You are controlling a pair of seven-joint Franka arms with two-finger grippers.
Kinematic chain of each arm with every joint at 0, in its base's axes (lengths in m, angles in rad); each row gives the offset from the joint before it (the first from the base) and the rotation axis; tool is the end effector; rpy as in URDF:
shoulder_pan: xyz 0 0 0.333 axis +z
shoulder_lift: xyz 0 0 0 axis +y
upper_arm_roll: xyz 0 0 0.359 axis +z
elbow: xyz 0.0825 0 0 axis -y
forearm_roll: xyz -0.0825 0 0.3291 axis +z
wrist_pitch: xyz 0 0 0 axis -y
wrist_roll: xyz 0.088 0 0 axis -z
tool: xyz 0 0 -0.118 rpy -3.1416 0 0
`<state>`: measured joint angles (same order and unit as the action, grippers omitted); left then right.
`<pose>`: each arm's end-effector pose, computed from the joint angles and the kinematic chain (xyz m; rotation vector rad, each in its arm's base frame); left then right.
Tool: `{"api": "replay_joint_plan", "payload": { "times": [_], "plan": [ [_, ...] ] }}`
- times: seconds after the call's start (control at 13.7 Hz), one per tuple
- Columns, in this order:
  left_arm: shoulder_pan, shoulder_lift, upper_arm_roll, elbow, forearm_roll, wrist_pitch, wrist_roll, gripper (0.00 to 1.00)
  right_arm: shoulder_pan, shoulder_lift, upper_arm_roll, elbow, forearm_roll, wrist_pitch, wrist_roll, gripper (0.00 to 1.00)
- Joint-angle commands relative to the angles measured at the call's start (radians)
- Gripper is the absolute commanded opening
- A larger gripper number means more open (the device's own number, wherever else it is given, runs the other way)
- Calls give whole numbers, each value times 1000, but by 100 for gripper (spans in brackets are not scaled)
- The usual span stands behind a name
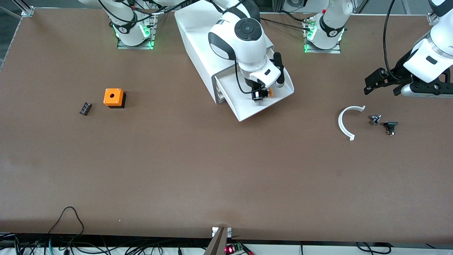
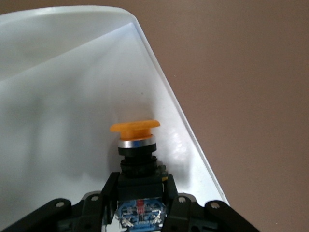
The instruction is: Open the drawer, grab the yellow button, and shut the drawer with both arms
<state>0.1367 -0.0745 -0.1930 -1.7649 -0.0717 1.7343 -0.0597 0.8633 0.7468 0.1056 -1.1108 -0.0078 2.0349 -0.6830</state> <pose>0.4843 -0.0385 0.6252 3.0819 0.0212 0.0605 0.4480 0.6022 0.4276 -2.0983 -2.2049 -0.2601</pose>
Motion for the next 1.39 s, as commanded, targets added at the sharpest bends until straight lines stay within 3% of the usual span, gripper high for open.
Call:
{"api": "replay_joint_plan", "payload": {
  "times": [0.0, 0.44, 0.66, 0.88, 1.02, 1.17, 1.31],
  "plan": [
    [-11, -2, 3, 5, 30, -12, -15, 100, 17, -7, -11, 31, -6, -10, 63, 26],
    [-12, 10, 0, -24, 30, 46, -28, 100, 0, -118, -43, 25, -11, -12, 376, 25],
    [-26, 19, -32, -128, 30, 192, -139, 100, -73, -165, -90, -10, 0, -59, 551, 25],
    [-34, 47, -117, -197, 30, 295, -366, 100, -131, -230, -171, -151, 5, -88, 699, 25],
    [-43, 70, -176, -270, 30, 432, -526, 100, -206, -256, -178, -211, 35, -134, 758, 25],
    [-80, 96, -195, -353, 30, 589, -645, 100, -277, -265, -179, -233, 35, -189, 819, 25],
    [-103, 123, -204, -421, 30, 715, -713, 100, -354, -288, -181, -324, 34, -197, 853, 25]
  ]
}}
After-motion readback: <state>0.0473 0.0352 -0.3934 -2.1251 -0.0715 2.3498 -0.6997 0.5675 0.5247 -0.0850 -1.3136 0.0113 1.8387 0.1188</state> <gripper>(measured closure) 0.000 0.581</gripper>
